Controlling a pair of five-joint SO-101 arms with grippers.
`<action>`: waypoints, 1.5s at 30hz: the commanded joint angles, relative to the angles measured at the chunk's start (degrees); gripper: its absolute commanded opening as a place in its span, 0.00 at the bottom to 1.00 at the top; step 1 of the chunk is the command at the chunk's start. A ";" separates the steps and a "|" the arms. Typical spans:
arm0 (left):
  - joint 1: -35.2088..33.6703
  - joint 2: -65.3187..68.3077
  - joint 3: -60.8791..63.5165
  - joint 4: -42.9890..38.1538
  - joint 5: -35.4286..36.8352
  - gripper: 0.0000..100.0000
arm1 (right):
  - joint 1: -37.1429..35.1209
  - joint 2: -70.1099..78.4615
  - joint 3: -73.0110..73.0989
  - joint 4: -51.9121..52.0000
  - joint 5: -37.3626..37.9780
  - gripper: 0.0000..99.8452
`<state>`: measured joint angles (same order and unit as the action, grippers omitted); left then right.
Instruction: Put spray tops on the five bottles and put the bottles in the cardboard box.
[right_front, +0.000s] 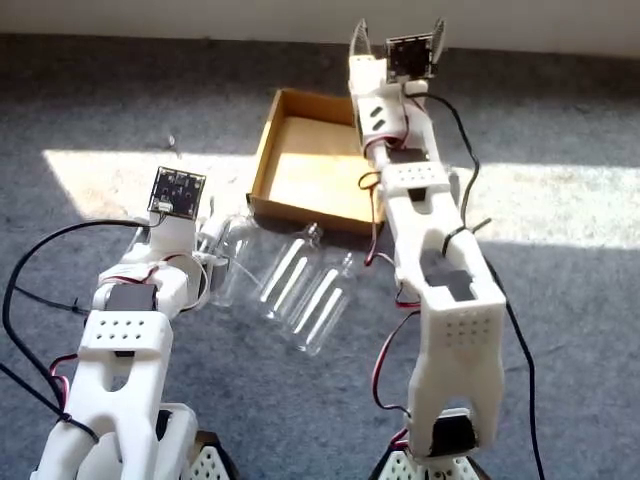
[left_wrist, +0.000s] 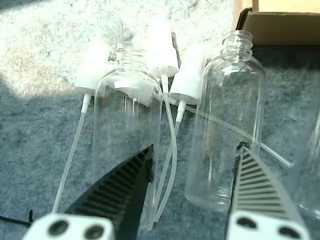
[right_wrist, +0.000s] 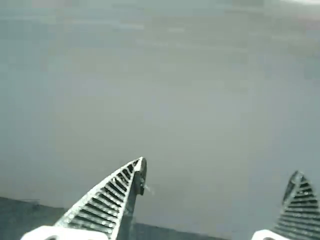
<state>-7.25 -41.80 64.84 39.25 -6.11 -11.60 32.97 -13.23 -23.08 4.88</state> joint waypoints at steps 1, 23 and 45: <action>-0.92 -0.84 -0.40 -1.14 -0.35 0.25 | -0.84 -8.84 -3.47 3.30 -0.18 0.37; -3.91 -0.84 -0.22 -1.14 -0.09 0.25 | -20.18 -57.27 2.59 95.25 -0.53 0.37; -3.74 -0.75 -0.13 -1.14 -0.26 0.25 | -19.21 -62.81 55.52 73.54 -35.16 0.37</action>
<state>-10.51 -41.80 64.84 38.90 -5.85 -33.58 -28.13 39.08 53.93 -26.59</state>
